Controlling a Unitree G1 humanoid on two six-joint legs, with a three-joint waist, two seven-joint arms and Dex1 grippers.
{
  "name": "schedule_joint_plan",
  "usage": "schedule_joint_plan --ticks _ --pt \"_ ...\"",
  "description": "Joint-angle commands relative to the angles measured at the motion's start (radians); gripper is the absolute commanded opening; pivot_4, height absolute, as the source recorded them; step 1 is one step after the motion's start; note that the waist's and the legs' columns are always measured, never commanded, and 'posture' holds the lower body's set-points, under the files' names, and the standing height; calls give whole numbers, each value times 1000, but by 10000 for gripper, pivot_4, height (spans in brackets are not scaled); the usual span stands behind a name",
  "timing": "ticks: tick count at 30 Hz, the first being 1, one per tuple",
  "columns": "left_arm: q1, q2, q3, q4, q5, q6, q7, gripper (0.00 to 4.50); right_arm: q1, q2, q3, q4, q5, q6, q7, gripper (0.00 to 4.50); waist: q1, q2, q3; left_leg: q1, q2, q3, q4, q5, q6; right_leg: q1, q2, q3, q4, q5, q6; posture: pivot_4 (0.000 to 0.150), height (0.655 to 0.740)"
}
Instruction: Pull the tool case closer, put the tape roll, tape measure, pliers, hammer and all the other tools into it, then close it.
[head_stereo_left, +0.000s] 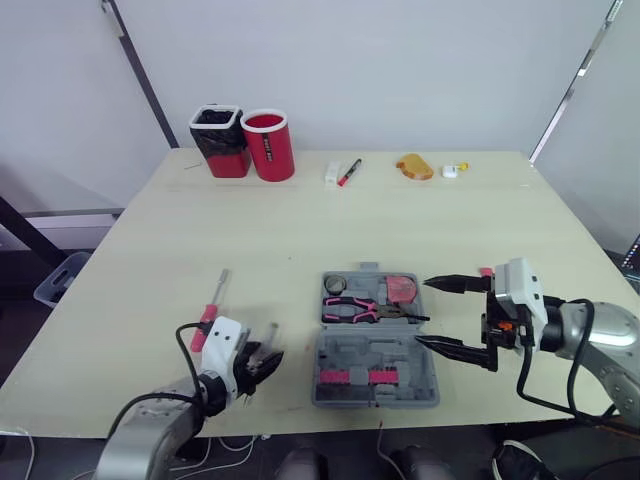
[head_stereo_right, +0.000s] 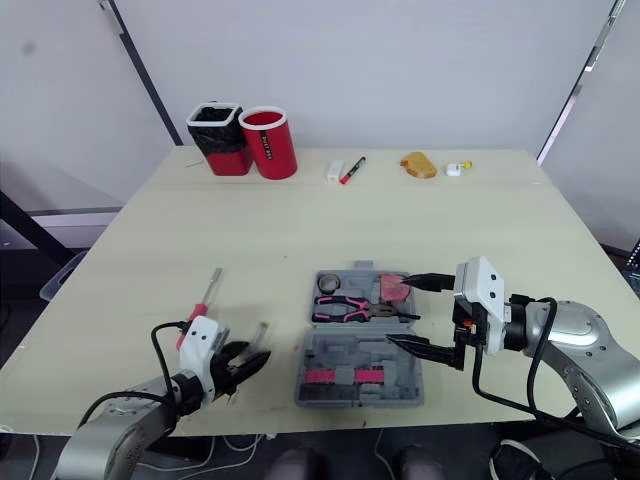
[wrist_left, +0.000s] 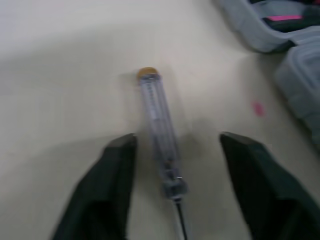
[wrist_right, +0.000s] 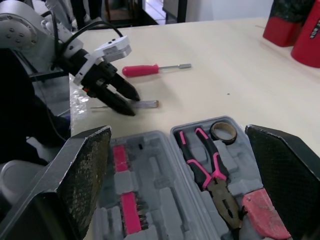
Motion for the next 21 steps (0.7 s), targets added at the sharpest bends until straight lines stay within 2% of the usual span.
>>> schedule_joint_plan --ticks 1,2,5,8,11,13,15,16,21 --pt "-22 99 82 -76 -71 12 -105 36117 1 11 -27 -29 8 -19 -21 45000 1 0 0 0 1 -1 0 0 0 0 1 -1 0 0 0 1500 7400" --pt "-32 134 90 -76 -85 18 -138 36117 4 12 -28 -33 9 -19 -24 45000 3 0 1 0 1 0 0 0 0 0 0 -1 0 0 0 1500 7400" --pt "-114 326 78 -32 -94 -9 -328 36117 30 13 -34 -57 12 -23 -33 45000 8 -1 1 -1 0 0 0 0 0 0 -1 -1 -1 0 0 1500 7400" --pt "-195 425 48 26 -98 -43 -441 36117 46 11 -38 -70 12 -27 -38 45000 5 1 1 -1 -1 1 0 0 0 0 -1 -1 -1 0 0 1500 7400" --pt "-308 532 -46 119 -24 -190 -615 36117 70 6 -50 -86 16 -31 -40 45000 0 1 2 -1 -1 2 0 0 0 0 -1 0 -1 0 0 1500 7400" --pt "-490 591 -183 256 76 -396 -838 36117 99 0 -63 -97 14 -37 -38 45000 6 0 2 -1 -1 3 -1 0 0 -1 -1 0 -1 0 0 1500 7400" --pt "-672 591 -313 407 171 -625 -1017 36117 122 -6 -75 -104 12 -42 -35 45000 14 0 2 -3 -1 3 0 0 0 -1 1 -4 -2 0 0 1500 7400" --pt "-738 582 -366 465 193 -704 -1053 36117 126 -9 -78 -105 12 -43 -35 45000 16 1 2 -3 -1 3 0 0 -1 0 1 -4 -1 0 0 1500 7400" --pt "-961 537 -608 697 258 -1104 -1069 36117 140 -12 -83 -109 10 -43 -42 45000 1 1 2 -3 -2 6 0 0 0 -1 1 1 -2 0 1 1500 7400"
